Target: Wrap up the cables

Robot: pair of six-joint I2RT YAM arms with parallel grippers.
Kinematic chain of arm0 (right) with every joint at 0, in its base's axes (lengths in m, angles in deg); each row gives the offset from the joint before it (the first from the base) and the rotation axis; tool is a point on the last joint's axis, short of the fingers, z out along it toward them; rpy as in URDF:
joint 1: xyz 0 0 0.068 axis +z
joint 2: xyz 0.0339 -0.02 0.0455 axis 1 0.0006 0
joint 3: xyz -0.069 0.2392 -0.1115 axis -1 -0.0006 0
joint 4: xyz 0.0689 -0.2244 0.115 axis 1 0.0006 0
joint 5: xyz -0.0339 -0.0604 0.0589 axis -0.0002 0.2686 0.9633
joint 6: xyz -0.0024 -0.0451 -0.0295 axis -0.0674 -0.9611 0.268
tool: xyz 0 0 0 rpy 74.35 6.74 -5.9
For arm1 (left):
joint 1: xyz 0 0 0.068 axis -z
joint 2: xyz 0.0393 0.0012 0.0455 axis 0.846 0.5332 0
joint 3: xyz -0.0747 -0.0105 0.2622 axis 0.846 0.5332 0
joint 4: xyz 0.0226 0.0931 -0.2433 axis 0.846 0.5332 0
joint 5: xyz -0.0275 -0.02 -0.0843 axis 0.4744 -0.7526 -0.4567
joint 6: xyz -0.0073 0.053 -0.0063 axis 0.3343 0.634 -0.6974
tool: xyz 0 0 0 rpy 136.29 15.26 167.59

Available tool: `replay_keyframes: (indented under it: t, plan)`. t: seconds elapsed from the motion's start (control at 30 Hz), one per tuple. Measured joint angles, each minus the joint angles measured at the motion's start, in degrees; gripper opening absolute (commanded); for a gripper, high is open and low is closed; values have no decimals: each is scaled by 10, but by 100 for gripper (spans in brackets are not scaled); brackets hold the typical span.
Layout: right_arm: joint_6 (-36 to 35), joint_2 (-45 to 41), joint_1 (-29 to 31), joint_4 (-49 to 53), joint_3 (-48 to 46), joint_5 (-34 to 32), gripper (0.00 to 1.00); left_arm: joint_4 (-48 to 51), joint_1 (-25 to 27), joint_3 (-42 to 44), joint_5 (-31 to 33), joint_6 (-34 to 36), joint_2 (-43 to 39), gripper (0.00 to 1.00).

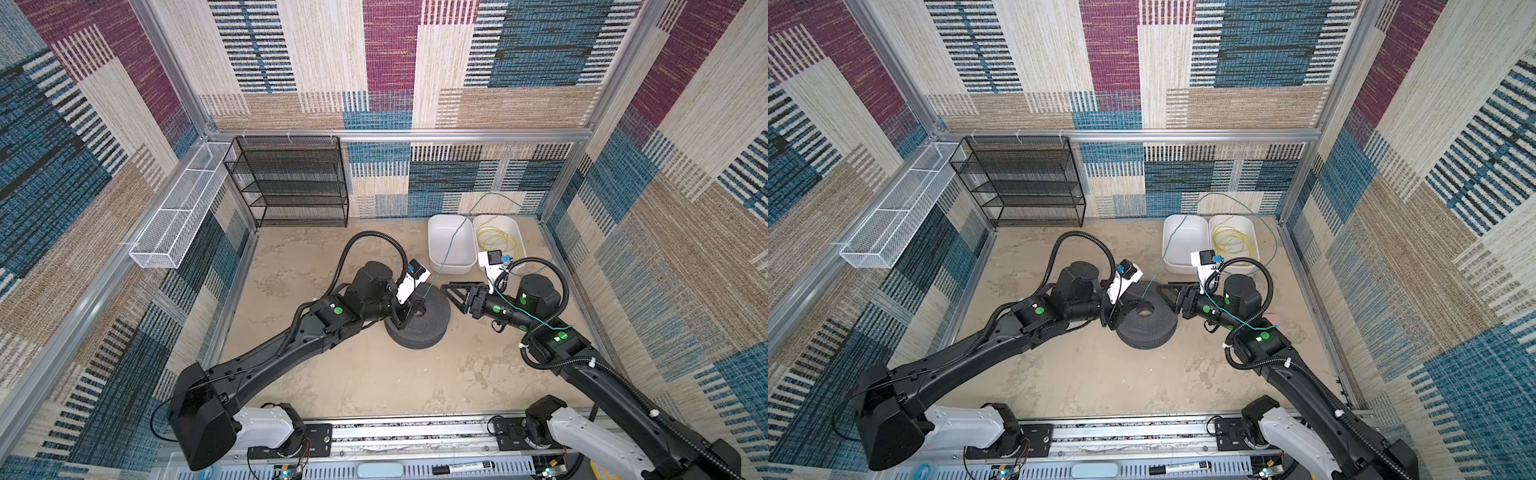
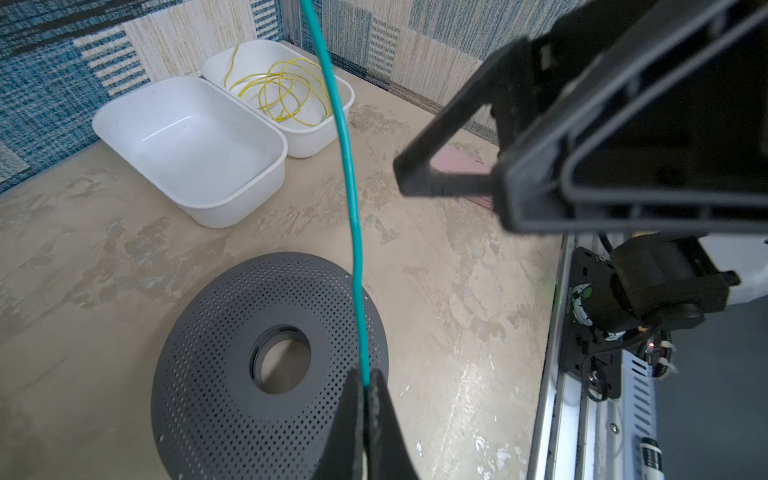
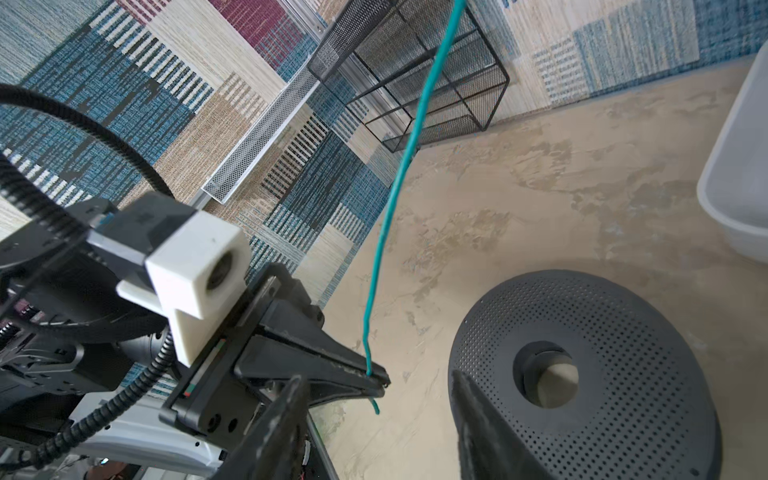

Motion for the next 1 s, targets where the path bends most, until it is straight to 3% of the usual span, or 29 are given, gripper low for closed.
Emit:
replay_keyframes:
  t: [0.23,0.3,0.43,0.63,0.8,1.0]
  plan:
    - [52,14,8,-70,-36,22,51,-10,7,-32,-15,0,33,0]
    - [56,18,16,-86,-36,23,44,-10,7,-34,-15,0,37,0]
    - [67,35,20,-110,-36,17,22,-13,9,-34,-16,0,41,0]
    - [70,57,21,-126,-35,9,19,-17,11,-34,-16,0,42,0]
    - [70,71,21,-133,-31,9,5,-16,11,-36,-16,0,43,0]
    - [70,70,21,-136,-31,3,0,-18,11,-37,-14,0,45,1]
